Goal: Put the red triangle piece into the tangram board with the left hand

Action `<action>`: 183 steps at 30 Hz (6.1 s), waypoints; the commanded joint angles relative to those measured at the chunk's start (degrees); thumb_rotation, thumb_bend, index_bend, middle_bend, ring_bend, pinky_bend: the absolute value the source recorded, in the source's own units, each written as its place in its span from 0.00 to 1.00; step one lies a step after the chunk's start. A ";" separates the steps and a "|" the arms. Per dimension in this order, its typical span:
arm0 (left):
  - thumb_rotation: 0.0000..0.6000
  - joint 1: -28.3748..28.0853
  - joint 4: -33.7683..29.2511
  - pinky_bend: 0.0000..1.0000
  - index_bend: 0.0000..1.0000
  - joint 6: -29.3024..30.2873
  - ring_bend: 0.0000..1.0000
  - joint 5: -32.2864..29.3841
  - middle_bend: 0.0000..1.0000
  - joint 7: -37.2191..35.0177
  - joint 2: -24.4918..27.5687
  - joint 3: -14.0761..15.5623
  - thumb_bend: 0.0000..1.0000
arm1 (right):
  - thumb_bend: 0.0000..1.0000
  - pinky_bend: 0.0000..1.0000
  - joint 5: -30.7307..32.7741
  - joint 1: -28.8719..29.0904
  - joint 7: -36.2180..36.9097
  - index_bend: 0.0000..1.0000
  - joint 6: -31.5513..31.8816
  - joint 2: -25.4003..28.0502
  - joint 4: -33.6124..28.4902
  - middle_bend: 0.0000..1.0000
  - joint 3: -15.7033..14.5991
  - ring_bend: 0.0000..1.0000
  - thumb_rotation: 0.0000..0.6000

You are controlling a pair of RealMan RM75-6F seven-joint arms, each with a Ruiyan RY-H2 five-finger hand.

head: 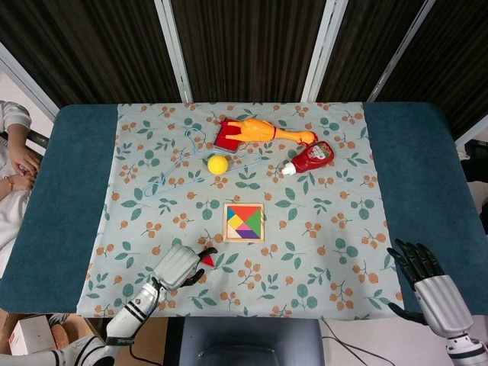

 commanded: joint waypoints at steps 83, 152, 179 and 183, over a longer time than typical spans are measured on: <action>1.00 -8.91 9.96 1.00 0.62 5.33 1.00 -21.82 1.00 4.30 -20.35 -11.58 0.41 | 0.20 0.00 -1.35 -0.28 6.13 0.00 2.07 1.67 2.24 0.00 -0.60 0.00 1.00; 1.00 -14.24 24.65 1.00 0.39 4.19 1.00 -28.75 1.00 6.14 -30.58 -15.21 0.41 | 0.20 0.00 -1.70 -1.09 12.49 0.00 4.91 3.33 4.45 0.00 -0.95 0.00 1.00; 1.00 -13.58 20.80 1.00 0.37 4.45 1.00 -30.62 1.00 9.46 -28.25 -14.96 0.41 | 0.20 0.00 -1.82 -1.19 12.83 0.00 5.15 3.43 4.56 0.00 -0.95 0.00 1.00; 1.00 -13.50 20.44 1.00 0.37 4.14 1.00 -31.71 1.00 10.65 -27.79 -15.00 0.41 | 0.20 0.00 -1.87 -1.22 12.96 0.00 5.25 3.46 4.60 0.00 -0.96 0.00 1.00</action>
